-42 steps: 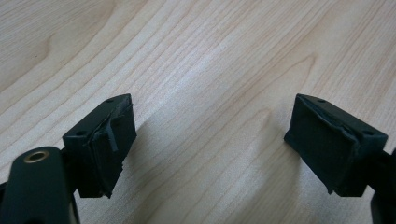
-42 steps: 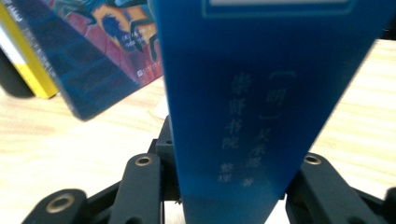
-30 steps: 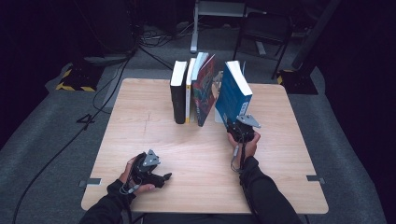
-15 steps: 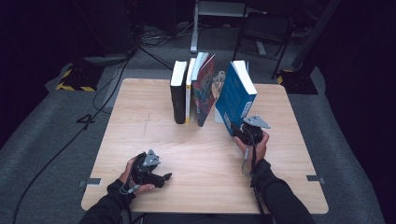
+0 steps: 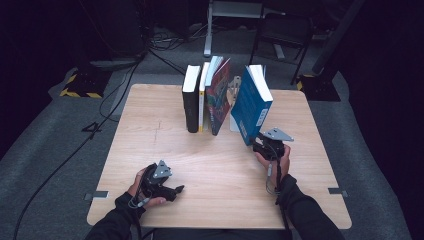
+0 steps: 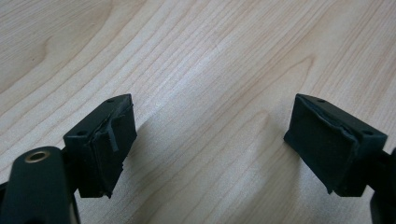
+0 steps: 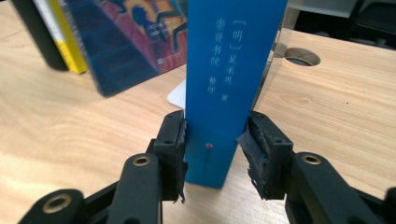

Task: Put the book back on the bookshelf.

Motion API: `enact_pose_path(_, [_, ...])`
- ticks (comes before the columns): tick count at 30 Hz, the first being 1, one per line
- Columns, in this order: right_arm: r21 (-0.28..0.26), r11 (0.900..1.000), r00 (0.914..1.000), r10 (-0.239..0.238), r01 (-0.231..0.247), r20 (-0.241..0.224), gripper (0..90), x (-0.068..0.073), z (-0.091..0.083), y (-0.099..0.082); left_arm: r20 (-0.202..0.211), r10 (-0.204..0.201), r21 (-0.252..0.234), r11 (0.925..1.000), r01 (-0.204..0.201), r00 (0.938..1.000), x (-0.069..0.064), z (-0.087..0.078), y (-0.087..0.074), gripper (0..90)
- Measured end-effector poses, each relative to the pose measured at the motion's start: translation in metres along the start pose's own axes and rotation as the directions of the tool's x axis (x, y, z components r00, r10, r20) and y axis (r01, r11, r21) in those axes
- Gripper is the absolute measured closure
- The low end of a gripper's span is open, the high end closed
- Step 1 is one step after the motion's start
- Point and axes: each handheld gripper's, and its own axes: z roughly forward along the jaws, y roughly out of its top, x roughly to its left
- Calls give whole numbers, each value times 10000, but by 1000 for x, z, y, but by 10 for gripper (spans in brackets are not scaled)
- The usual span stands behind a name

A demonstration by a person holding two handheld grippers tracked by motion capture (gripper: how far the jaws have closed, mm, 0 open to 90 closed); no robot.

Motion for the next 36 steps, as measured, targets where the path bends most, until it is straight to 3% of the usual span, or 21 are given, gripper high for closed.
enact_pose_path(6, [-2,9998,9988,203,-203,451,613,1,11,6,31,17,15,10000,-18,10000,0,0,0,157])
enact_pose_path(20, [63,9977,9951,669,-675,731,611,4,29,17,65,-11,21,10000,11,10000,0,0,0,156])
enact_pose_path(30, [270,9982,9967,515,-533,623,588,3,29,19,55,3,17,10000,-3,10000,0,0,0,156])
enact_pose_path(34, [750,9965,9993,347,-358,150,505,-3,24,22,58,1,18,10000,-1,10000,0,0,0,156])
enact_pose_path(36, [852,9963,9998,134,-145,133,481,-5,22,23,58,1,19,10000,-1,10000,0,0,0,155])
